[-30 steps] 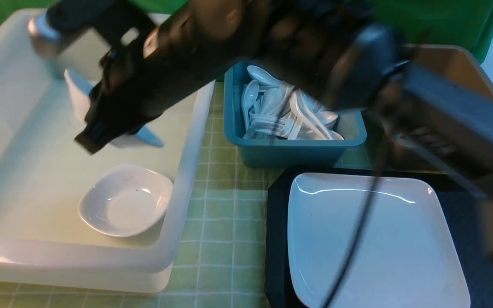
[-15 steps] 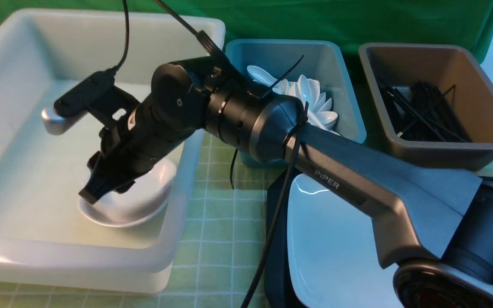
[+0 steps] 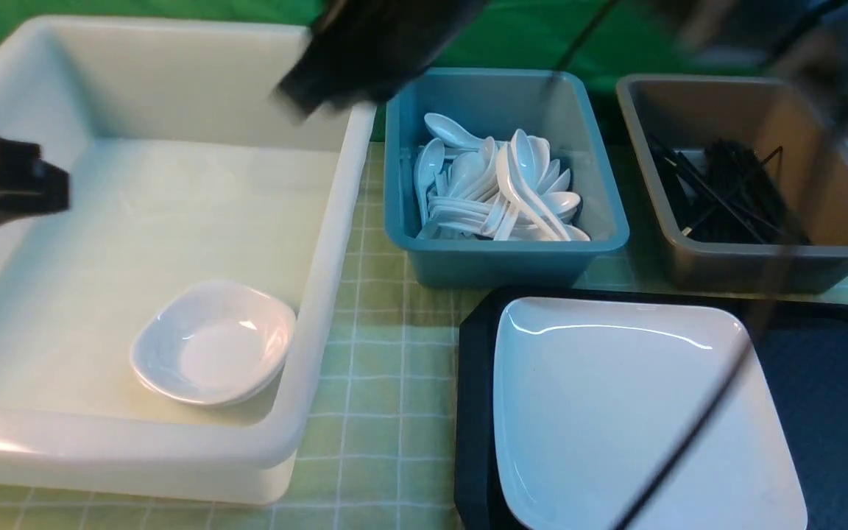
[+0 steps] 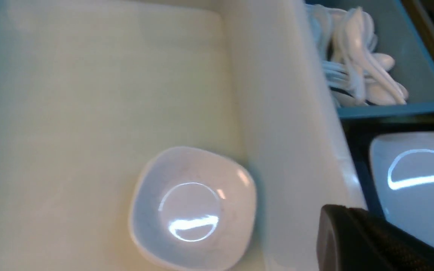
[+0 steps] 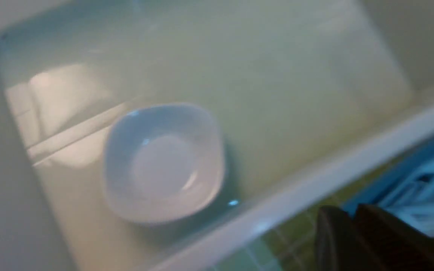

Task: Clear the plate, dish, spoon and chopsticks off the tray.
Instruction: Use the right arm to grab a plate from the dinner plate

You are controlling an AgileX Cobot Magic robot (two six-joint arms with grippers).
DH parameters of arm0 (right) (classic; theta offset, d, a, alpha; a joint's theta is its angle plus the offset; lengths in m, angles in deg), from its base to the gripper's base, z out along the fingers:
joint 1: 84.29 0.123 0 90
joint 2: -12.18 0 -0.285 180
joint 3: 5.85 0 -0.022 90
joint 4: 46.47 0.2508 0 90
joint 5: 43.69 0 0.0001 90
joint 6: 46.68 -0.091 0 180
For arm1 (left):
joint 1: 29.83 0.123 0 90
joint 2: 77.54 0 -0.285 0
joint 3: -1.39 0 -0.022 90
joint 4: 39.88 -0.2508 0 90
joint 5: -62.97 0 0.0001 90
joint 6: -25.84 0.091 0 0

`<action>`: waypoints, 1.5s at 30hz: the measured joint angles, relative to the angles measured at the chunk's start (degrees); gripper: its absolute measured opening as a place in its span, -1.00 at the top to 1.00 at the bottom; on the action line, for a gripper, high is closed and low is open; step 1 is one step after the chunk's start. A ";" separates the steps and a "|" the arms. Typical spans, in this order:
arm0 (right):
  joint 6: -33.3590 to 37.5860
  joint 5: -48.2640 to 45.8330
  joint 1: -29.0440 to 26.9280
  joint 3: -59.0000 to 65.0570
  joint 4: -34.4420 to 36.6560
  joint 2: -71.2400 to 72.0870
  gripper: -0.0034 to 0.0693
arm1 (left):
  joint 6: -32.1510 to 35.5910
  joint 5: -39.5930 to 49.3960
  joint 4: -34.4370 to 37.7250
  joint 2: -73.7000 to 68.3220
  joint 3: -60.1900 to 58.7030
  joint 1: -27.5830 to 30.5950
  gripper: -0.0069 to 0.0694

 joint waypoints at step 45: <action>19.57 24.71 -41.42 62.63 23.75 2.86 0.20 | 0.57 0.67 -4.18 -0.55 -0.05 -12.55 0.86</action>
